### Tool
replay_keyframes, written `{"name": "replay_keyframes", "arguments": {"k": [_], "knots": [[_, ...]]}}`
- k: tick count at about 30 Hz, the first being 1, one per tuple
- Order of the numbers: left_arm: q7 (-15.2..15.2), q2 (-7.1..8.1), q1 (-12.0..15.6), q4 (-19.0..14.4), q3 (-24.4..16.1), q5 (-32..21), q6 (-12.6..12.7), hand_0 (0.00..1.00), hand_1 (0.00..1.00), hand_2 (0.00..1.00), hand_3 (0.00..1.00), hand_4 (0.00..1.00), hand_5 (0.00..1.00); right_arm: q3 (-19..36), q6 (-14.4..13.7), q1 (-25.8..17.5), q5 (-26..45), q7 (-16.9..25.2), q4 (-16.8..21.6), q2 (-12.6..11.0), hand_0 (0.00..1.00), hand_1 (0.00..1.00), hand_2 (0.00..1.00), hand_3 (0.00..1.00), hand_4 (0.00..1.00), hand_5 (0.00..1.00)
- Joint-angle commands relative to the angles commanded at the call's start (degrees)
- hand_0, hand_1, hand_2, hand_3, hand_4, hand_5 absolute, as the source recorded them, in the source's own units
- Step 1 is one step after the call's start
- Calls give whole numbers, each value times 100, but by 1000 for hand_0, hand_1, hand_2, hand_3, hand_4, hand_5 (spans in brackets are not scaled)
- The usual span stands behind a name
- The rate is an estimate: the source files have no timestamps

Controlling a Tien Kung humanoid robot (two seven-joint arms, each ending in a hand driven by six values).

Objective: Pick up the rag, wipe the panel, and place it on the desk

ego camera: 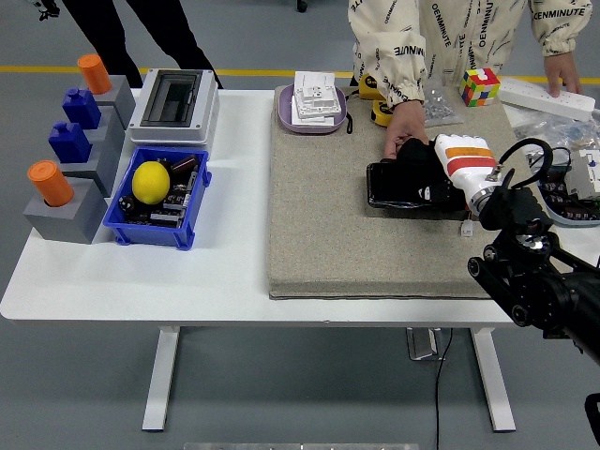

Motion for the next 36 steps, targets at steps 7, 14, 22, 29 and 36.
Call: {"name": "replay_keyframes", "arguments": {"k": [7,14,22,29,36], "knots": [[-8,-13,-17,0,-6,-11,-2,644,694,736,564,598,472,264,13,-132,-40,3,15,-385,284,363,420,428,998,127],[5,-20,0,0,-67,18,1,645,694,736,564,598,472,594,40,-322,-87,1,15,-923,285,363,420,429,998,127],[-5,-24,-6,0,-68,14,-1,645,694,736,564,598,472,819,67,-427,-127,0,-17,-1368,284,363,420,427,998,127],[-16,-34,-12,0,-44,-9,-4,644,694,736,564,598,472,1078,56,-600,-171,3,60,-1356,282,363,420,428,998,127],[-1,-36,20,0,-91,28,1,644,693,736,565,599,472,1277,46,-890,-152,-1,224,-1349,283,362,420,427,998,126]]}}
